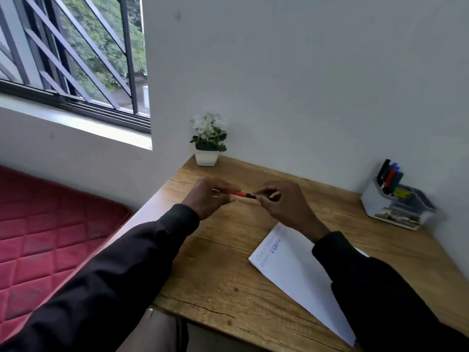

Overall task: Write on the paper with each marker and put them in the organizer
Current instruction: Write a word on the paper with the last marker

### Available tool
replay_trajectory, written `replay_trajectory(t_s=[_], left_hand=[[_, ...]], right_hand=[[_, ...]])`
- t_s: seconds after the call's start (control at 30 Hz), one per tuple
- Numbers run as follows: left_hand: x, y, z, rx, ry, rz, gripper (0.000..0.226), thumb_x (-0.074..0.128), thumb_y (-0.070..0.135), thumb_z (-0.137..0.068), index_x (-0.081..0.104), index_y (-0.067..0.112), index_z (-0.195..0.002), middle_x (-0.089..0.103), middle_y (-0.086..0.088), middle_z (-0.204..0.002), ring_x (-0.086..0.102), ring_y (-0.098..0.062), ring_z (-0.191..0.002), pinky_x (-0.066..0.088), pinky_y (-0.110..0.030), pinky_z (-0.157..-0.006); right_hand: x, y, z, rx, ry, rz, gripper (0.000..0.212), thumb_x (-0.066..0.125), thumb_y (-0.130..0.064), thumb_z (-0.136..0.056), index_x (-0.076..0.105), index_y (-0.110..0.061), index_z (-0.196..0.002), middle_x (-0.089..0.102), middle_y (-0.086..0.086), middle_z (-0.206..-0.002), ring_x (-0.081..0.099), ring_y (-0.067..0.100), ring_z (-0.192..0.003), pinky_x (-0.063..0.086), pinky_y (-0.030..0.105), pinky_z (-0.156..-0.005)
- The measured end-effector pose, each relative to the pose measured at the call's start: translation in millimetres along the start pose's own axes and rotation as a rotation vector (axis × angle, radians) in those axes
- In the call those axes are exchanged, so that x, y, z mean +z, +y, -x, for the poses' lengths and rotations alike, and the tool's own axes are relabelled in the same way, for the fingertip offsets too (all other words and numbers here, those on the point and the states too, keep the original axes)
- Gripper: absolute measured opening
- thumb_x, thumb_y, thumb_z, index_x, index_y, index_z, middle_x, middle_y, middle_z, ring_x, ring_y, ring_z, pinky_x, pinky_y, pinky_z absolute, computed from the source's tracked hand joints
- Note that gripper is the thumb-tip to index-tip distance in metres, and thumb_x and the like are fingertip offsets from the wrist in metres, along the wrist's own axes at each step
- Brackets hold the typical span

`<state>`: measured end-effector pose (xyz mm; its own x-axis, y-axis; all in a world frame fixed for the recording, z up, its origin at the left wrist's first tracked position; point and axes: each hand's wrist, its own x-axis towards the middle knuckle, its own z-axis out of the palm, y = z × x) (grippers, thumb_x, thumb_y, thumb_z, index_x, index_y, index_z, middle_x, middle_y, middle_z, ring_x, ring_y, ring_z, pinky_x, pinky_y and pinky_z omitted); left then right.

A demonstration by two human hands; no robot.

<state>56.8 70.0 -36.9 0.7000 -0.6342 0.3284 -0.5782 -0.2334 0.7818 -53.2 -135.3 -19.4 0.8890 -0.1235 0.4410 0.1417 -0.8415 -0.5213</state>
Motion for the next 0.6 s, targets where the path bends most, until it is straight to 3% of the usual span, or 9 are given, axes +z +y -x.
replay_trajectory(t_s=[0.1,0.17,0.23,0.3,0.37,0.43,0.5,0.6], left_hand=[[17.3,16.9,-8.6,0.041,0.007,0.0,0.016,0.075,0.02,-0.084,0.078,0.023,-0.1,0.074,0.004,-0.089,0.065,-0.012,-0.082,0.053,-0.031,-0.079],[27.0,26.6,-13.7,0.058,0.023,0.044,0.012,0.073,0.021,-0.085,0.078,0.023,-0.096,0.074,-0.002,-0.082,0.064,-0.019,-0.077,0.049,-0.029,-0.071],[35.8,35.3,-17.6,0.061,0.033,0.111,0.012,0.074,0.02,-0.085,0.077,0.026,-0.095,0.074,-0.001,-0.079,0.063,-0.016,-0.072,0.046,-0.024,-0.067],[46.2,44.2,-22.4,0.079,0.009,0.143,0.012,0.074,0.021,-0.084,0.077,0.025,-0.096,0.074,0.008,-0.08,0.063,-0.005,-0.074,0.047,-0.018,-0.069],[57.5,52.4,-27.9,0.09,-0.034,0.168,0.013,0.076,0.02,-0.083,0.078,0.02,-0.096,0.075,0.009,-0.084,0.066,-0.004,-0.079,0.05,-0.017,-0.071],[65.9,58.8,-33.0,0.087,-0.059,0.199,0.016,0.077,0.015,-0.082,0.078,0.014,-0.097,0.075,0.005,-0.083,0.067,-0.002,-0.076,0.051,-0.012,-0.068],[70.7,62.7,-38.3,0.087,-0.085,0.214,0.015,0.076,0.01,-0.081,0.077,0.009,-0.096,0.075,0.0,-0.081,0.067,0.0,-0.07,0.05,-0.009,-0.066],[73.8,66.1,-45.0,0.123,-0.134,0.198,0.014,0.075,0.007,-0.082,0.077,0.003,-0.095,0.075,-0.01,-0.082,0.068,-0.008,-0.07,0.052,-0.011,-0.065]], right_hand=[[-21.0,7.4,11.2,0.078,0.077,-0.155,0.008,0.08,-0.01,-0.09,0.084,-0.014,-0.095,0.077,-0.007,-0.079,0.069,0.002,-0.07,0.049,0.01,-0.067],[-32.7,12.2,18.2,0.212,0.107,-0.459,0.005,0.079,-0.013,-0.091,0.082,-0.009,-0.093,0.076,0.006,-0.077,0.069,0.014,-0.066,0.053,0.024,-0.067],[-41.6,12.8,24.7,0.3,0.109,-0.784,0.018,0.078,-0.02,-0.09,0.079,-0.003,-0.093,0.072,0.019,-0.08,0.067,0.025,-0.067,0.055,0.033,-0.066],[-45.5,12.5,28.6,0.367,0.072,-0.982,0.033,0.077,-0.032,-0.086,0.078,0.0,-0.095,0.071,0.02,-0.081,0.067,0.026,-0.066,0.055,0.032,-0.063],[-45.7,14.2,30.7,0.43,0.041,-1.055,0.037,0.075,-0.037,-0.089,0.076,-0.001,-0.095,0.071,0.019,-0.08,0.067,0.025,-0.065,0.054,0.029,-0.058],[-46.7,19.8,30.5,0.427,0.031,-1.025,0.032,0.061,-0.026,-0.102,0.073,0.003,-0.098,0.071,0.023,-0.083,0.068,0.025,-0.065,0.052,0.028,-0.057],[-52.6,28.2,29.7,0.393,-0.017,-1.004,0.032,0.049,-0.011,-0.106,0.069,0.013,-0.105,0.071,0.032,-0.092,0.069,0.028,-0.069,0.055,0.028,-0.06],[-69.9,37.4,30.8,0.345,-0.153,-1.005,0.035,0.044,-0.009,-0.107,0.067,0.016,-0.113,0.07,0.033,-0.097,0.073,0.03,-0.078,0.06,0.029,-0.071]])
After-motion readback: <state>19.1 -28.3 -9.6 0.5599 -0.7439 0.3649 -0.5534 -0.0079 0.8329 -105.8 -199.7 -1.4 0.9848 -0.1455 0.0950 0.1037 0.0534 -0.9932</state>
